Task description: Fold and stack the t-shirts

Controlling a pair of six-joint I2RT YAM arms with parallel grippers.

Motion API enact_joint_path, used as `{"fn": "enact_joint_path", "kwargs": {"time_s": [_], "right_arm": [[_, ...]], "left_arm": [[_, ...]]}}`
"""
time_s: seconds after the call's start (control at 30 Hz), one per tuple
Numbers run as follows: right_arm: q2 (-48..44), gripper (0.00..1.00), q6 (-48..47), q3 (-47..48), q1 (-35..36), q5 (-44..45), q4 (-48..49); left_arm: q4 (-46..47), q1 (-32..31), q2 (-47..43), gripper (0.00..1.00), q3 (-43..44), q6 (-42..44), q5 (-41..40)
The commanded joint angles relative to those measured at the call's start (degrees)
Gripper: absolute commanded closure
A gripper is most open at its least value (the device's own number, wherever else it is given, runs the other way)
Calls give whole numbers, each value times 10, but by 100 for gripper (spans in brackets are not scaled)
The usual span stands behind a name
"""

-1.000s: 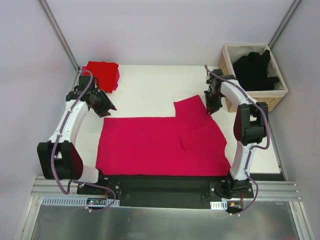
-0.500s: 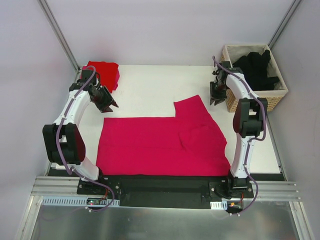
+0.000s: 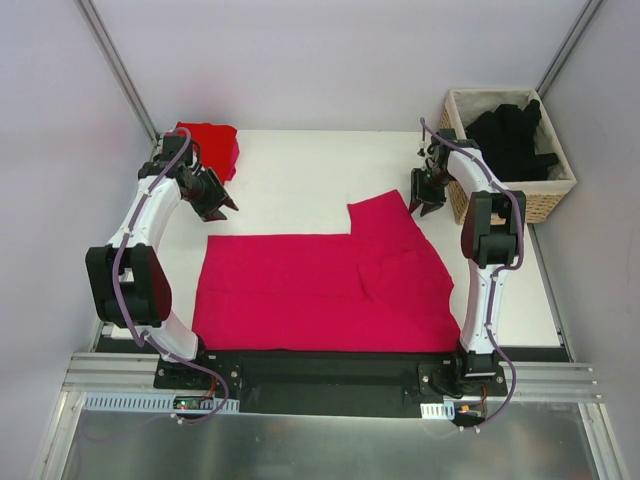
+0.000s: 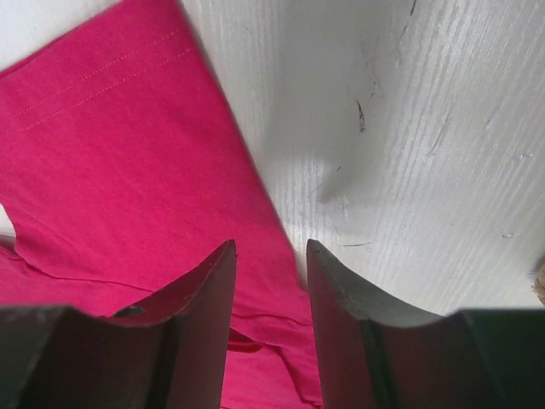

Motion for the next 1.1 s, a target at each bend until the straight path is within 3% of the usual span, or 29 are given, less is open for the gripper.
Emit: {"fn": "enact_joint_path", "kwargs": {"time_s": [0.0,0.6,0.87,1.07], "right_arm": [[7,58,-3,24,-3,-7,-13],[5,59,-11,-18,43,11,-7],[21,60,-9,27,45,92,-33],[45,60,-9,83,42,98,-47]], "left_arm": [[-24,5,15,60,24,11,16],[-43,6,20,61,-15,6,-26],[-43,7,5,61,-19,-1,-33],[-42,7,6,61,-16,-6,-23]]}}
